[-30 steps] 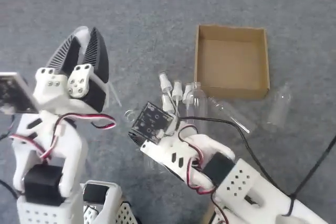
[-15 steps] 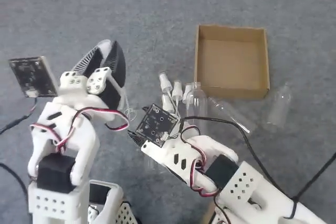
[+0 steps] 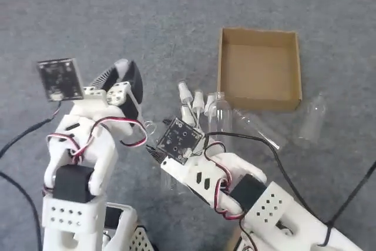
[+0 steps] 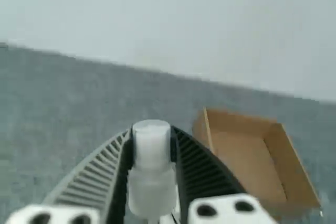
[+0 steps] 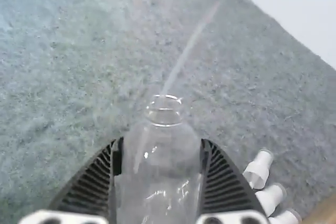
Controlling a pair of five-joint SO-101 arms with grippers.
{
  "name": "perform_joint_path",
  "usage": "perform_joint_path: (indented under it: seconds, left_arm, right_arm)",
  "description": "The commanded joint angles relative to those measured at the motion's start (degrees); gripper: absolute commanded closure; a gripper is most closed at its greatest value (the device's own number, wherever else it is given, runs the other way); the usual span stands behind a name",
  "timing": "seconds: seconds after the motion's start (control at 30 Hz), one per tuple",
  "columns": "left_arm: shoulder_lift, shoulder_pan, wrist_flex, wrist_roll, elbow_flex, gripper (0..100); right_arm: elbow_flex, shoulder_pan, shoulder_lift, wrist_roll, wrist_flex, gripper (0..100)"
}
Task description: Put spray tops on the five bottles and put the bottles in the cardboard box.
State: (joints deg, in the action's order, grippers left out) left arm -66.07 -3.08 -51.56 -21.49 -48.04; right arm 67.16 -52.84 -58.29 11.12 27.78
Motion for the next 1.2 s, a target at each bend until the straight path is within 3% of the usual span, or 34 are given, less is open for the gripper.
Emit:
perform_joint_path:
  seconds: [0.0, 0.13, 0.37, 0.57, 0.77, 1.03, 1.17]
  left_arm:
    - [-1.3, -2.5, -0.1, 0.8, -2.2, 99]
    - [-1.3, -4.6, -0.1, 0.8, -2.7, 99]
    - [-1.3, -8.1, -0.1, 1.1, -3.1, 99]
    - [-1.2, -8.1, -0.5, 5.5, -3.5, 99]
    - [-1.3, -7.8, -0.5, 10.6, -2.8, 87]
    - [-0.9, -7.5, -7.3, 11.4, 10.9, 85]
    - [-0.8, -4.0, -6.8, 11.5, 13.8, 85]
  right_arm:
    - [2.1, 3.6, -2.1, -5.5, -9.4, 99.2]
    - [2.8, 6.4, -2.1, -10.5, -11.8, 99.2]
    - [2.4, 6.5, -2.1, -10.6, -11.6, 99.2]
    - [2.4, 6.5, -7.1, -10.6, -8.7, 99.2]
    - [2.8, 6.6, -11.7, -10.6, -5.2, 99.2]
    - [2.8, 6.6, -10.4, -10.6, -5.2, 99.2]
    - [2.9, 6.6, -10.5, -10.6, -5.2, 99.2]
